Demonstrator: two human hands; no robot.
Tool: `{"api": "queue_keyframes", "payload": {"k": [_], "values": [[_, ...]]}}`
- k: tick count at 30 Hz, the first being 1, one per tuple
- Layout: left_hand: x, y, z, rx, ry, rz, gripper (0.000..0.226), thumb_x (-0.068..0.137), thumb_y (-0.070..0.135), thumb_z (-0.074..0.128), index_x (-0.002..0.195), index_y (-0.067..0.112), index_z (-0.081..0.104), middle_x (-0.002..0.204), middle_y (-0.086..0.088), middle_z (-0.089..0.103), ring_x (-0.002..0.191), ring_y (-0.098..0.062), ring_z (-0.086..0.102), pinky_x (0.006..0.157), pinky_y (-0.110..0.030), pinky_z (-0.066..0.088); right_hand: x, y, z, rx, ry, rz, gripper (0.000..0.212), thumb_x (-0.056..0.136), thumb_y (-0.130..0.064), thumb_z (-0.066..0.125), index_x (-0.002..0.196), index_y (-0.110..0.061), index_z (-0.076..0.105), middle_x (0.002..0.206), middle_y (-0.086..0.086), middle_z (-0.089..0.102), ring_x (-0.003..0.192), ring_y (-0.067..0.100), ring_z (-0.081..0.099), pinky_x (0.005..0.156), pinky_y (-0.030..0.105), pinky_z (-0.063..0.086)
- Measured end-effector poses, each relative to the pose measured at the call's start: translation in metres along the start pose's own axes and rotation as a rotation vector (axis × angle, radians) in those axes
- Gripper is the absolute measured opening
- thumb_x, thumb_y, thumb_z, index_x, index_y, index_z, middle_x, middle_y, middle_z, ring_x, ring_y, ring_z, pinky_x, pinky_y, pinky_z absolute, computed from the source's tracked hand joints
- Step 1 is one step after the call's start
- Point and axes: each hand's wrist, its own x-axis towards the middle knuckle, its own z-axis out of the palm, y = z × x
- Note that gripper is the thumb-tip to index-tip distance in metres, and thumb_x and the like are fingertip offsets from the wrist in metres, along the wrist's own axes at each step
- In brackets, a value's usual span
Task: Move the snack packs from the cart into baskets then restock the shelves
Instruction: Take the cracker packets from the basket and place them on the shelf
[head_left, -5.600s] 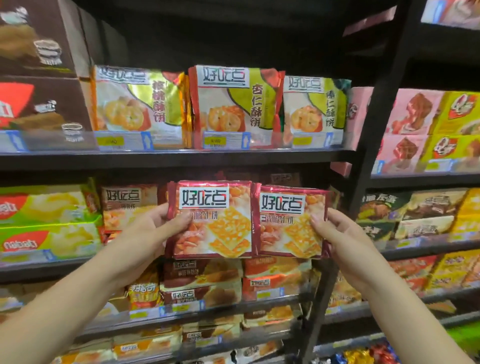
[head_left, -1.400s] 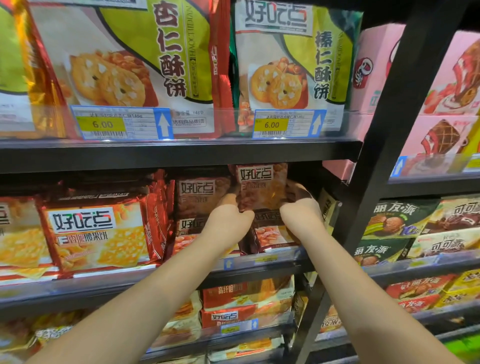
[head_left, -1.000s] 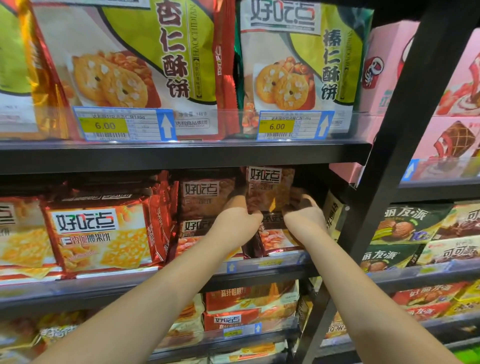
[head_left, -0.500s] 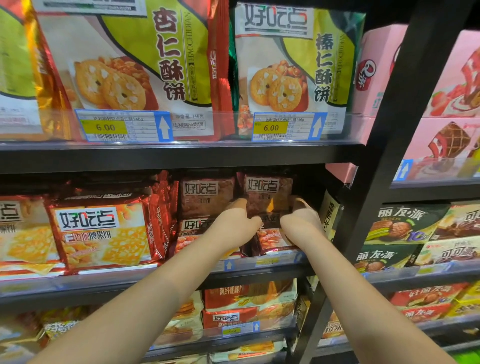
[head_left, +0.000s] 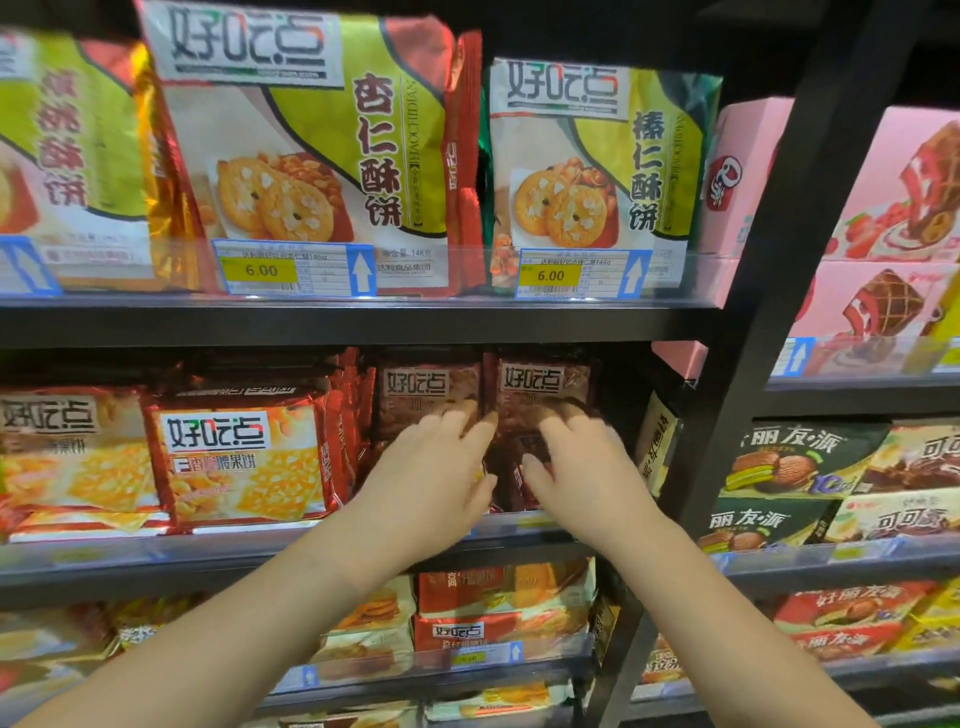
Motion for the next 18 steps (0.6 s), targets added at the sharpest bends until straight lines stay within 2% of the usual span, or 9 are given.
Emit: {"api": "queue_keyframes", "payload": {"k": [3,6,8,11,13,16,18], "values": [[-0.030,-0.005,-0.015,0.226,-0.014,0.020,0.069,0.105,0.049,0.044,0.163,0.021,0.019,0.167,-0.010,0.023,0.152,-0.029,0.024,0.126,-0.042,0.023,-0.019,-0.018,-0.008,-0.145,0.064,-0.194,0.045,0.098,-0.044,0.056,0.140,-0.029,0.051,0.138,-0.004,0.055,0.133,0.020,0.046,0.120,0.042,0.029],[-0.057,-0.014,-0.028,0.328,-0.081,-0.013,0.072,0.106,0.053,0.036,0.165,0.022,0.007,0.172,-0.010,0.005,0.158,-0.031,0.005,0.129,-0.046,0.008,-0.038,-0.035,-0.012,-0.170,0.064,-0.260,0.058,0.095,-0.050,0.057,0.149,-0.031,0.046,0.153,0.000,0.046,0.147,0.025,0.034,0.125,0.049,0.013],[-0.074,-0.021,-0.038,0.351,-0.079,-0.029,0.072,0.106,0.055,0.033,0.165,0.024,0.002,0.173,-0.008,-0.005,0.159,-0.029,-0.004,0.130,-0.046,0.002,-0.049,-0.048,-0.013,-0.164,0.081,-0.312,0.058,0.094,-0.052,0.059,0.147,-0.031,0.050,0.156,0.002,0.044,0.149,0.026,0.032,0.124,0.051,0.013],[-0.100,-0.030,-0.051,0.373,-0.069,-0.070,0.072,0.106,0.057,0.031,0.165,0.027,0.002,0.173,-0.005,-0.007,0.159,-0.027,-0.008,0.129,-0.046,-0.001,-0.061,-0.071,-0.014,-0.111,0.097,-0.391,0.057,0.091,-0.051,0.062,0.143,-0.029,0.054,0.155,0.005,0.046,0.149,0.028,0.033,0.123,0.054,0.021],[-0.120,-0.040,-0.052,0.392,-0.079,-0.111,0.072,0.105,0.056,0.034,0.165,0.026,0.008,0.173,-0.008,-0.001,0.159,-0.030,-0.001,0.129,-0.048,0.004,-0.066,-0.087,-0.012,-0.065,0.111,-0.444,0.057,0.090,-0.051,0.063,0.143,-0.029,0.055,0.154,0.005,0.047,0.148,0.028,0.035,0.123,0.054,0.022],[-0.158,-0.047,-0.058,0.419,-0.051,-0.202,0.072,0.100,0.053,0.051,0.161,0.022,0.030,0.169,-0.015,0.022,0.155,-0.036,0.021,0.126,-0.053,0.019,-0.076,-0.112,-0.011,0.011,0.110,-0.540,0.058,0.091,-0.051,0.061,0.145,-0.030,0.053,0.154,0.005,0.046,0.149,0.028,0.033,0.124,0.053,0.017],[-0.189,-0.050,-0.061,0.439,-0.062,-0.305,0.074,0.101,0.054,0.047,0.163,0.021,0.022,0.171,-0.013,0.015,0.157,-0.035,0.016,0.127,-0.053,0.015,-0.084,-0.129,-0.009,0.052,0.084,-0.620,0.059,0.092,-0.052,0.060,0.146,-0.030,0.051,0.155,0.006,0.045,0.149,0.028,0.032,0.125,0.052,0.015]]}}
